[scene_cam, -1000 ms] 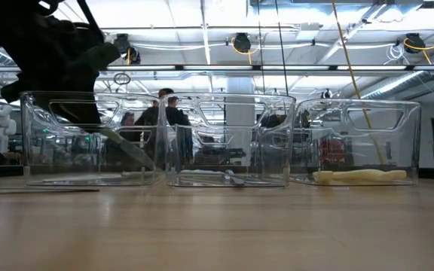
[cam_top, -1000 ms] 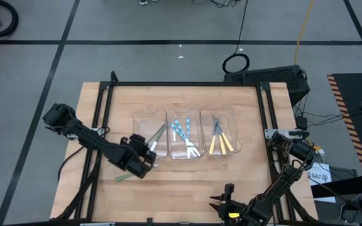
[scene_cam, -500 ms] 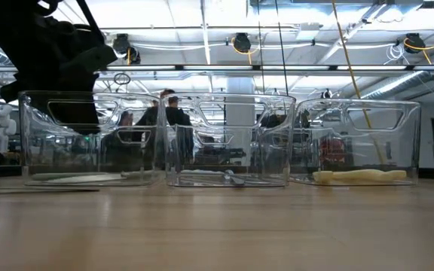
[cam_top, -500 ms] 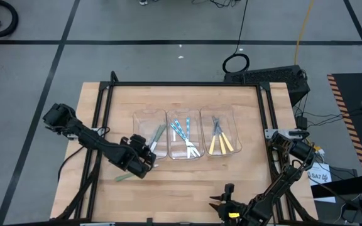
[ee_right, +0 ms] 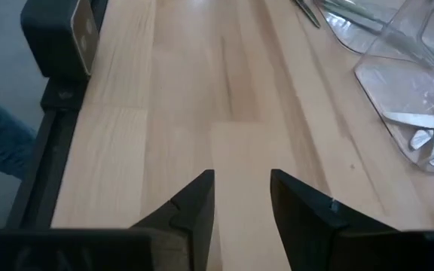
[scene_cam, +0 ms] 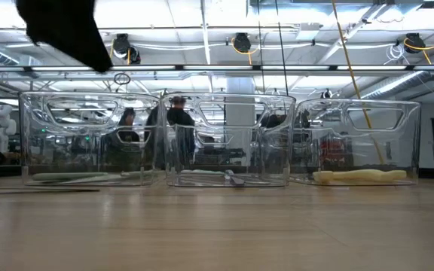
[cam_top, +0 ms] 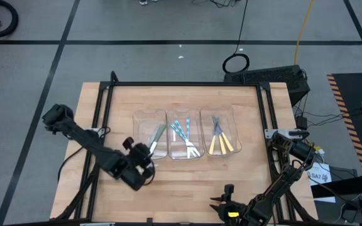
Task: Sort silverware by color (type)
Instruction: Put the green knife into the left transparent bin
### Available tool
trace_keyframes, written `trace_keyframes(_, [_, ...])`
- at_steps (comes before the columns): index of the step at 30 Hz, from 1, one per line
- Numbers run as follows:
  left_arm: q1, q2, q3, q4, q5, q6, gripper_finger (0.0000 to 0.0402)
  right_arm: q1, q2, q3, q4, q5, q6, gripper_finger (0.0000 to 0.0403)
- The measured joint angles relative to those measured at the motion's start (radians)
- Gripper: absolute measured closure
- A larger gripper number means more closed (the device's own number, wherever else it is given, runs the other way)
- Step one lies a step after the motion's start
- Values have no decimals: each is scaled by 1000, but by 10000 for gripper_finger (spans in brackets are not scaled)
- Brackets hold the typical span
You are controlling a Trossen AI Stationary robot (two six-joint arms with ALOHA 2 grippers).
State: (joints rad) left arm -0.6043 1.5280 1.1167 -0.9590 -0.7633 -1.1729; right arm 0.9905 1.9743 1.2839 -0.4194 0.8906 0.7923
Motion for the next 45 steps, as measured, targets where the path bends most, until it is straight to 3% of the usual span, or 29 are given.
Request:
trace_keyframes(6, [-121,2,38,-2,5,80,279,0,0,0,0,-5,-4,280])
trace_keyframes(14, [-305,62,38,-15,21,-59,279,0,0,0,0,-5,-11,280])
trace_keyframes(20, [-395,161,38,-16,131,-168,273,0,0,0,0,-5,-11,280])
trace_keyframes(26, [-444,254,37,-44,236,-311,227,0,0,0,4,-5,-12,280])
trace_keyframes(30, [-474,290,37,-57,207,-324,207,0,0,0,8,-5,-12,280])
trace_keyframes(37, [-516,294,35,-137,114,-352,204,0,0,0,25,-6,-11,280])
trace_keyframes(45, [-553,293,-42,-128,107,-485,204,0,0,0,54,-32,-10,280])
